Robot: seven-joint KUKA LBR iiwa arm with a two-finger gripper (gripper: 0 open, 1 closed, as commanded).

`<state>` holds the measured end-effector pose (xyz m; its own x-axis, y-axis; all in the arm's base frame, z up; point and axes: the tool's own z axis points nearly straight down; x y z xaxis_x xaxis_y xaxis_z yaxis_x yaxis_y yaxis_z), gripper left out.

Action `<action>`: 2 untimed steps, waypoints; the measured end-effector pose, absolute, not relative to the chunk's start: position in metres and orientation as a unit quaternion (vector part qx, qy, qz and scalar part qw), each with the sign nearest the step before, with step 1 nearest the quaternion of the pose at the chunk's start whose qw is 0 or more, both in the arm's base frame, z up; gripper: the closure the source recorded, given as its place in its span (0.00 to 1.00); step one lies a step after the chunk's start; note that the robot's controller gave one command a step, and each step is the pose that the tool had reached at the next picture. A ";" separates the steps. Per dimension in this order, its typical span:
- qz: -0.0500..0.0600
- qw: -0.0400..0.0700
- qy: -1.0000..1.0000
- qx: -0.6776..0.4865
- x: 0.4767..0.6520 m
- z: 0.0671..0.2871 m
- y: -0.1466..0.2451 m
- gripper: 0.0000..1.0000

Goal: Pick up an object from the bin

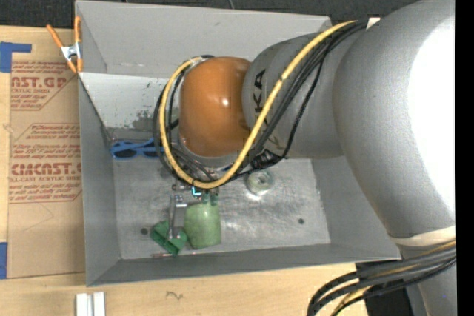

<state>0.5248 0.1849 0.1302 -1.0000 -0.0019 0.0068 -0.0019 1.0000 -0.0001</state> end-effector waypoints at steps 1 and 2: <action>-0.003 -0.010 -0.988 0.153 0.491 0.074 0.116 0.00; 0.000 -0.002 -0.994 0.110 0.483 0.101 0.068 0.00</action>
Offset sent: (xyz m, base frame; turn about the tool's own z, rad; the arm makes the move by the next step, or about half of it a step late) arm -0.0388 -0.0712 -0.0602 -0.3083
